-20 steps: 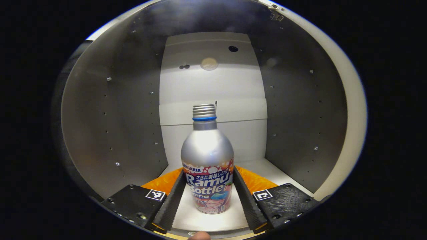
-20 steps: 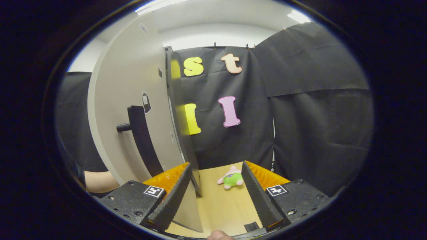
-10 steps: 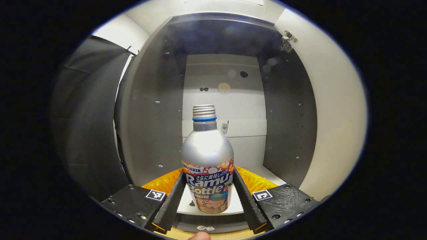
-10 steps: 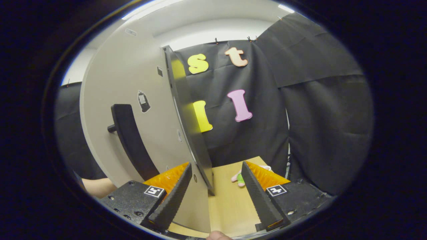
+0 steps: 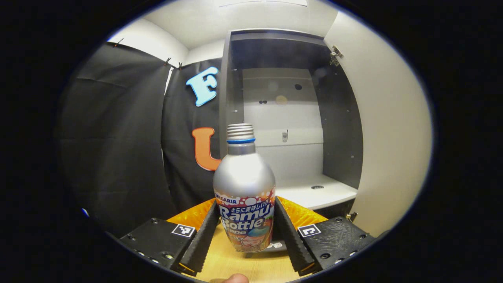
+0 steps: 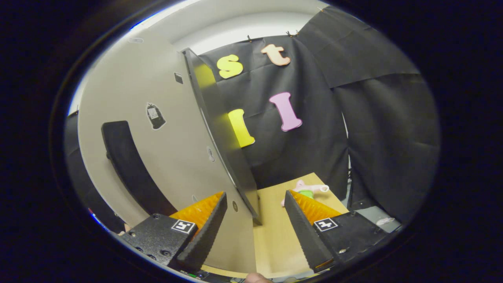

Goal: Open the cabinet door with the right hand, grasp the bottle in the cabinet with the left hand and place it on the coaster, then close the cabinet door with the right hand.

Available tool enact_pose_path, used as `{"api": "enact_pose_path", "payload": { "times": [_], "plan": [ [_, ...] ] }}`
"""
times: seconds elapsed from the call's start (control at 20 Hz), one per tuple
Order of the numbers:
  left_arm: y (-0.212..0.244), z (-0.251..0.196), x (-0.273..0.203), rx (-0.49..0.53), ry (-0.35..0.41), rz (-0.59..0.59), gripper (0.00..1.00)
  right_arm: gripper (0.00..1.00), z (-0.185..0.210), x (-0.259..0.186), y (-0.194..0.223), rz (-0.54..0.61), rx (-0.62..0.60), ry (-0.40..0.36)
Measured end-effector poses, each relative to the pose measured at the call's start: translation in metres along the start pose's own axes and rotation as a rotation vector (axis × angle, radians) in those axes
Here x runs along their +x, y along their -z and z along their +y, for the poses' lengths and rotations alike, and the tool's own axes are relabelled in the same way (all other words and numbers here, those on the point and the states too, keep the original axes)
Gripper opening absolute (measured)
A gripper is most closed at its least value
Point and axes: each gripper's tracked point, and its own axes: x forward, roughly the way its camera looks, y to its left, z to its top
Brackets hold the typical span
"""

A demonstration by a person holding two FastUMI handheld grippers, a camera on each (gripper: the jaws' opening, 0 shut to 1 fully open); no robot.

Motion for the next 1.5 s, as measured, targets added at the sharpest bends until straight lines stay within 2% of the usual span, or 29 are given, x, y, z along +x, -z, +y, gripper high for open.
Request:
{"api": "enact_pose_path", "payload": {
  "times": [0.25,0.45,0.6,0.75,0.9,1.05,1.2,1.35,1.5],
  "plan": [
    [0.048,0.030,-0.031,-0.040,-0.048,0.024,0.80,0.94,-0.006,-0.003,0.001,0.015,-0.004,0.043],
    [0.112,0.043,-0.047,-0.007,-0.086,0.071,0.80,0.94,-0.007,-0.004,0.004,0.046,0.009,0.054],
    [0.161,0.049,-0.061,0.012,-0.119,0.097,0.80,0.94,-0.007,-0.005,0.001,0.064,-0.038,0.071],
    [0.211,0.050,-0.075,-0.017,-0.137,0.136,0.80,0.94,-0.005,-0.004,-0.002,0.064,-0.099,0.068],
    [0.246,0.058,-0.086,-0.016,-0.165,0.146,0.80,0.93,-0.007,-0.005,-0.001,0.081,-0.094,0.074],
    [0.272,0.060,-0.082,0.000,-0.170,0.124,0.80,0.93,-0.003,-0.003,0.003,0.116,-0.084,0.052],
    [0.295,0.061,-0.078,0.054,-0.171,0.144,0.80,0.93,-0.005,-0.002,-0.001,0.113,-0.144,0.062],
    [0.297,0.060,-0.075,0.037,-0.165,0.115,0.80,0.93,-0.009,-0.001,0.004,0.129,-0.177,0.067],
    [0.309,0.063,-0.073,0.069,-0.173,0.178,0.85,0.93,-0.010,0.002,0.010,0.142,-0.174,0.057]
  ]
}}
